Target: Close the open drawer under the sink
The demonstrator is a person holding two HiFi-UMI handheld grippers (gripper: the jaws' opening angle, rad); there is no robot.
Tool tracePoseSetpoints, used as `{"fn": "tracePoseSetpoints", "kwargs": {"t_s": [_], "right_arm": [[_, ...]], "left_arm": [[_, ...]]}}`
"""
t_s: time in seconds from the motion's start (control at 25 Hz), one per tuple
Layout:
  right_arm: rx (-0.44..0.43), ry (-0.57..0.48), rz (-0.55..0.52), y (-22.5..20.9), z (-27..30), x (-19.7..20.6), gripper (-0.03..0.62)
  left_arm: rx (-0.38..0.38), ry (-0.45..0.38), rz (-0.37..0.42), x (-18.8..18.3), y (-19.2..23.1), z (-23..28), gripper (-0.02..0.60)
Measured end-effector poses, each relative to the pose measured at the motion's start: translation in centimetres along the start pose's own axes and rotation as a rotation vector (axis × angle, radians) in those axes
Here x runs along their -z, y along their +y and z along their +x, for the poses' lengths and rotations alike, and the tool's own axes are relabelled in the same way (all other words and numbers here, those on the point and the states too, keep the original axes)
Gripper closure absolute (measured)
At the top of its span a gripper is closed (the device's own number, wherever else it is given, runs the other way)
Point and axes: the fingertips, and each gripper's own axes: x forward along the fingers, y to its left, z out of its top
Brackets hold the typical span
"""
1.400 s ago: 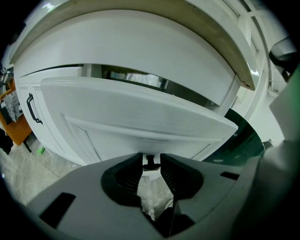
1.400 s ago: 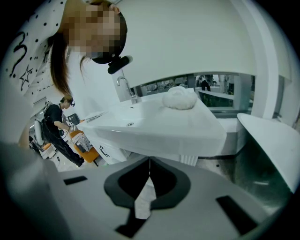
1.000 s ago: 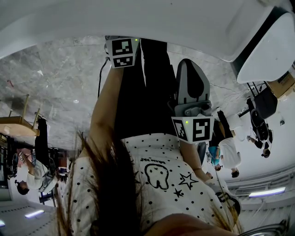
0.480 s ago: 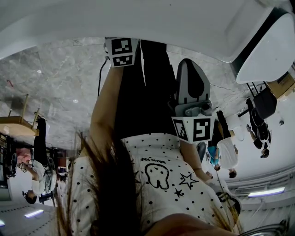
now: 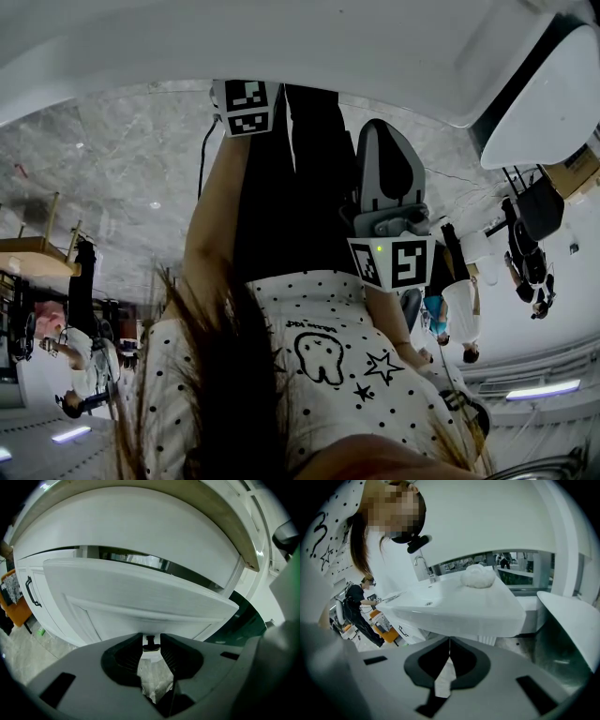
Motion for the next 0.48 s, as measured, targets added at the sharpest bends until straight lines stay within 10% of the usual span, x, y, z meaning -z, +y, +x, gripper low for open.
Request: {"fn": "tracePoseSetpoints", "kwargs": {"t_s": [0.48], "right_arm": [[0.004,-0.001,0.006,-0.3,-0.5,0.1,0.579]], "left_arm": [[-0.02,-0.046,0.002,-2.4,0.0,0.4,0.462]]}}
